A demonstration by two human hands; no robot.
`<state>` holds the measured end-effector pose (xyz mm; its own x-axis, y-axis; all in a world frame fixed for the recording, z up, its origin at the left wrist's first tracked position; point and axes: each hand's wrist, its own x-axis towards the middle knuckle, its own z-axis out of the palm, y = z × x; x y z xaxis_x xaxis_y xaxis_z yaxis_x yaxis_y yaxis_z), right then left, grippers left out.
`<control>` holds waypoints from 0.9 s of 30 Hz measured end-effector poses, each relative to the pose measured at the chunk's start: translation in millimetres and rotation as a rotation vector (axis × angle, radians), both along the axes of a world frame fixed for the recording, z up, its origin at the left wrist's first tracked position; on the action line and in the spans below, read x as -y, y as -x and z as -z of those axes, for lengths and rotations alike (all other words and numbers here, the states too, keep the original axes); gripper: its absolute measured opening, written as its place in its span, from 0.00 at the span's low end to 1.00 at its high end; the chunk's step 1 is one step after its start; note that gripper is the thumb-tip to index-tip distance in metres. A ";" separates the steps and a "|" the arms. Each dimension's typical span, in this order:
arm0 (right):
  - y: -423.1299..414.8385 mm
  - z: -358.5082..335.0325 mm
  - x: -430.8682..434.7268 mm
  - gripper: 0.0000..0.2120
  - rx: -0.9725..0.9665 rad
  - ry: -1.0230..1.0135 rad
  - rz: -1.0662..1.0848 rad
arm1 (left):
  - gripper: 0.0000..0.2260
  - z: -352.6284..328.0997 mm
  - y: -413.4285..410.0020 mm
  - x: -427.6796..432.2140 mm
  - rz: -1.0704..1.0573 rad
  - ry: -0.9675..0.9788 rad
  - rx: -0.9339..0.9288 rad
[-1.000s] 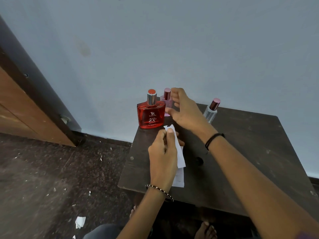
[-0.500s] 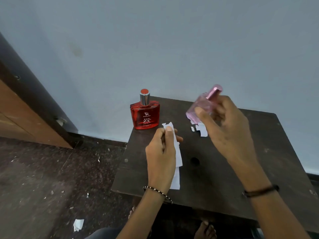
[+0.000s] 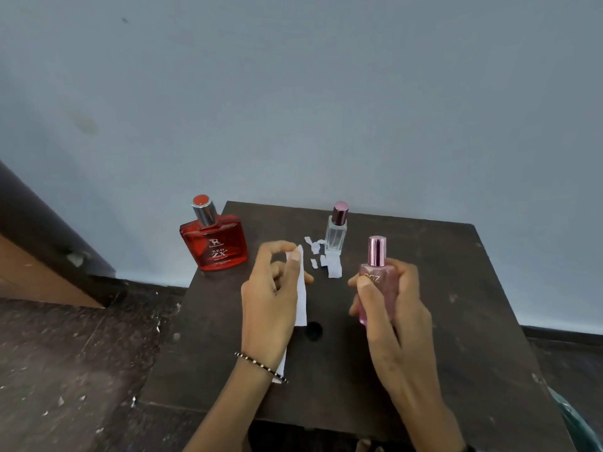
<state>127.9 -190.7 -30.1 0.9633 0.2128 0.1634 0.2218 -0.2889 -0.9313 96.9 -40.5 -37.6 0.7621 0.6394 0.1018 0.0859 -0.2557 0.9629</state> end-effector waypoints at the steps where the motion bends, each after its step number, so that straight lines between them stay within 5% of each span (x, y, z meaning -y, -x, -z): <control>1: -1.3 0.5 2.0 0.06 0.003 -0.014 0.006 | 0.05 1.3 -2.4 1.7 0.004 -0.014 -0.007; 11: -6.4 5.7 11.6 0.11 -0.065 0.030 -0.057 | 0.06 3.3 -2.9 5.0 0.030 -0.041 0.029; 21: -0.7 -1.3 -0.1 0.18 -0.252 -0.117 -0.279 | 0.10 -15.4 0.9 15.7 0.321 0.244 0.123; 27: 1.0 -1.0 0.0 0.16 -0.265 -0.136 -0.314 | 0.12 -14.1 -2.8 11.0 0.272 0.235 0.141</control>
